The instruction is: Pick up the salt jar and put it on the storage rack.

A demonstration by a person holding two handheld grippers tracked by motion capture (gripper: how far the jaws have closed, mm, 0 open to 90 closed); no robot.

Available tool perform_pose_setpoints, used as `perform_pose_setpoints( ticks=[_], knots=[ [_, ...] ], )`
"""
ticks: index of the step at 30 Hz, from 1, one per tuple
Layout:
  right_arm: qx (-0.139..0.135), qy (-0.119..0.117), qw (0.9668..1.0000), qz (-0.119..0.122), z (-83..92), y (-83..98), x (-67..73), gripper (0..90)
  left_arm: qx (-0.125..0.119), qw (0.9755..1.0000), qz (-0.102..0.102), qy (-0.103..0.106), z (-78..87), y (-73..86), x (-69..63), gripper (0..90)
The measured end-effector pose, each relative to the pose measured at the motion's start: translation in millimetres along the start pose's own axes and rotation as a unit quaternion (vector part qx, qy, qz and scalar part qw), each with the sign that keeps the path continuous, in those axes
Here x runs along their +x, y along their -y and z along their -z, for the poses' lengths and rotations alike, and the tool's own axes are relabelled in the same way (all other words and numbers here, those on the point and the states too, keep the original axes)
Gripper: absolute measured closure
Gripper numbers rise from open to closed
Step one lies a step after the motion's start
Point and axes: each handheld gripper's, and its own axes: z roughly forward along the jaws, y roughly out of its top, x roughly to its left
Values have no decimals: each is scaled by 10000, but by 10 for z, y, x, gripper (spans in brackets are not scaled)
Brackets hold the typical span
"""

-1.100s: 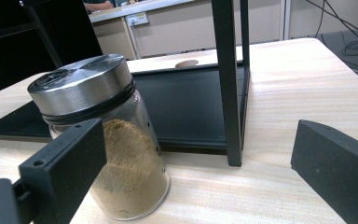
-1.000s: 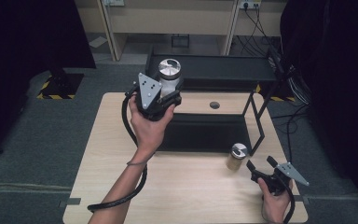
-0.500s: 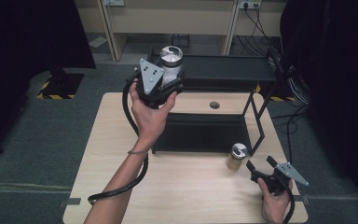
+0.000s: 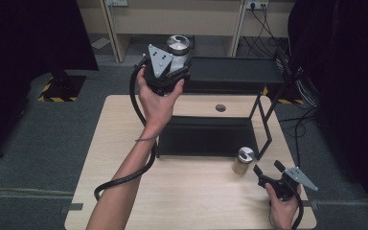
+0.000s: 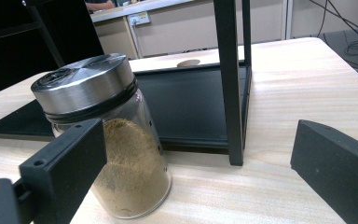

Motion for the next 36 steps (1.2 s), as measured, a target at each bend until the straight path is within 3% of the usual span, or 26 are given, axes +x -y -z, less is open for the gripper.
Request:
perform_pose_setpoints(
  ticks=[5,21,31,36],
  knots=[
    [12,3,10000,20,-2,-4,5,36,156,9998,54,-55,-154,-19,24,305],
    [13,-20,10000,41,-2,-4,0,36,542,9980,144,-294,-466,-105,-70,305],
    [39,-30,10000,16,-5,-13,-5,36,480,9977,413,-256,-499,-15,-39,305],
    [31,-26,10000,22,-4,-10,-5,36,421,9980,409,-228,-505,20,-29,304]
  ],
)
